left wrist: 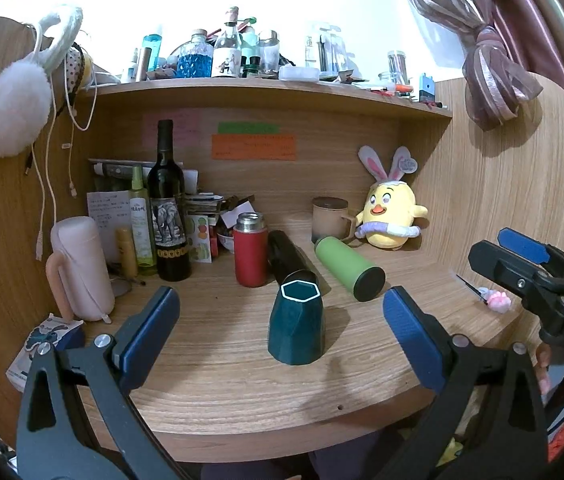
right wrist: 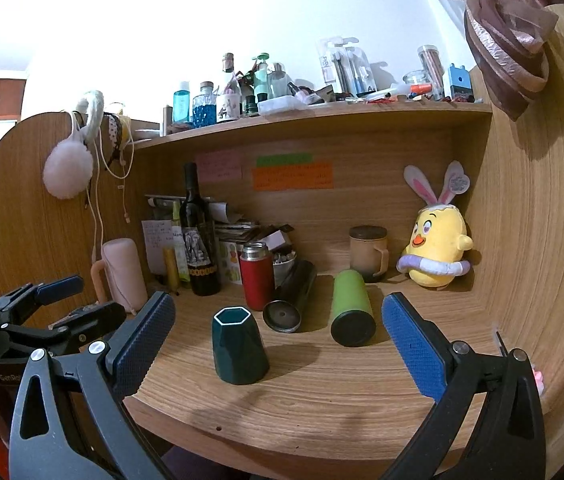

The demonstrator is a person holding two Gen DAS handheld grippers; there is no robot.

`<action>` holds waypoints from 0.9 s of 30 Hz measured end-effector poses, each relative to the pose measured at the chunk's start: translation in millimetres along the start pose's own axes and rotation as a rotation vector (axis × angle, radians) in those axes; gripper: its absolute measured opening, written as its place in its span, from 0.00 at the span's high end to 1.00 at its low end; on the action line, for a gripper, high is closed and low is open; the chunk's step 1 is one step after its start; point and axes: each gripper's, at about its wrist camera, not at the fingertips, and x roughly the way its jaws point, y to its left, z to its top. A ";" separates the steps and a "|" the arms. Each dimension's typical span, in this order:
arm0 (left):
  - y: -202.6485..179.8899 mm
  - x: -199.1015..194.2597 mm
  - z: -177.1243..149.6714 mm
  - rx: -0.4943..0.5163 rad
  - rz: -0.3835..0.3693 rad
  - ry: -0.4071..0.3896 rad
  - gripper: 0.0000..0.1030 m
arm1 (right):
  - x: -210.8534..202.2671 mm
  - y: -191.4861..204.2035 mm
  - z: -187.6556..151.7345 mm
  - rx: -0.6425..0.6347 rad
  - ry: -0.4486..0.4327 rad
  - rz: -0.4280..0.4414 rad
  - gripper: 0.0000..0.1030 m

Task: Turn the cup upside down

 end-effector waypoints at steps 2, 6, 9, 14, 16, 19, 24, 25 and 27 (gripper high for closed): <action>0.4 -0.3 0.1 0.000 -0.001 0.000 0.00 | -0.3 -0.4 0.0 0.000 -0.001 -0.001 0.00; 0.7 -1.3 1.2 -0.002 0.000 -0.006 0.00 | -1.3 -1.6 -0.1 0.004 -0.004 -0.001 0.00; 0.8 -2.1 2.9 -0.001 0.002 -0.010 0.00 | -2.2 -2.9 -0.2 0.008 -0.006 -0.001 0.00; 0.9 -2.3 3.5 0.000 0.002 -0.010 0.00 | -2.5 -3.2 -0.2 0.006 -0.007 -0.002 0.00; 1.1 -2.5 3.6 -0.001 0.002 -0.011 0.00 | -2.4 -2.8 -0.2 0.005 -0.007 -0.005 0.00; 0.9 -2.2 3.4 -0.001 0.002 -0.011 0.00 | -2.8 -3.1 -0.2 0.007 -0.008 -0.003 0.00; 0.9 -2.3 4.4 0.000 0.002 -0.011 0.00 | -2.5 -3.1 -0.5 0.006 -0.007 -0.003 0.00; 0.9 -2.3 4.3 -0.001 0.002 -0.011 0.00 | -2.6 -2.9 -0.5 0.006 -0.007 -0.004 0.00; 1.0 -2.4 4.5 0.000 0.001 -0.010 0.00 | -2.6 -2.7 -0.5 0.006 -0.008 -0.004 0.00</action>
